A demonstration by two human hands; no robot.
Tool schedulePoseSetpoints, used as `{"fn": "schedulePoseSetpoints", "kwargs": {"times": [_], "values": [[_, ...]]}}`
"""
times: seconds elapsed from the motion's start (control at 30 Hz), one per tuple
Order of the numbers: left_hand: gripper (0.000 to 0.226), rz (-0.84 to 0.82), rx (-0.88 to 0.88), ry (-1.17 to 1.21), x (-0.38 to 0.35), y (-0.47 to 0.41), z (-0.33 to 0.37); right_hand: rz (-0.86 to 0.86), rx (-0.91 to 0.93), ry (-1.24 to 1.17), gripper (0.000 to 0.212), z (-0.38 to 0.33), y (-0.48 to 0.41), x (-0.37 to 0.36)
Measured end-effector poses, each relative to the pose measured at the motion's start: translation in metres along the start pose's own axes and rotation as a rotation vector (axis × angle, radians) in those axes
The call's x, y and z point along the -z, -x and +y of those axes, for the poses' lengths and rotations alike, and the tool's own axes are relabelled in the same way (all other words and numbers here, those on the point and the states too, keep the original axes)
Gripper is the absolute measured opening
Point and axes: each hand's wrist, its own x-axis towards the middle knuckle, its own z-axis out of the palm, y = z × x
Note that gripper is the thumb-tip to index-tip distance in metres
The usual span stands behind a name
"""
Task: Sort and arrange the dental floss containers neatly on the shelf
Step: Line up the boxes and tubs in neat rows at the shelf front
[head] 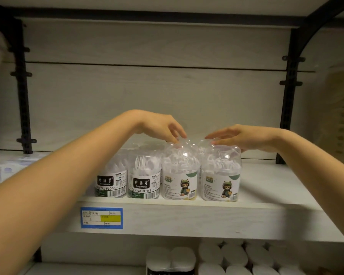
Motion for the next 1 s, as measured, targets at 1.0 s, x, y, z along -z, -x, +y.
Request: {"fn": "schedulePoseSetpoints", "kwargs": {"times": [1.0], "values": [[0.069,0.173,-0.109,-0.051,-0.003,0.13,-0.092,0.09,0.205,0.802,0.051,-0.154,0.024,-0.087]]}}
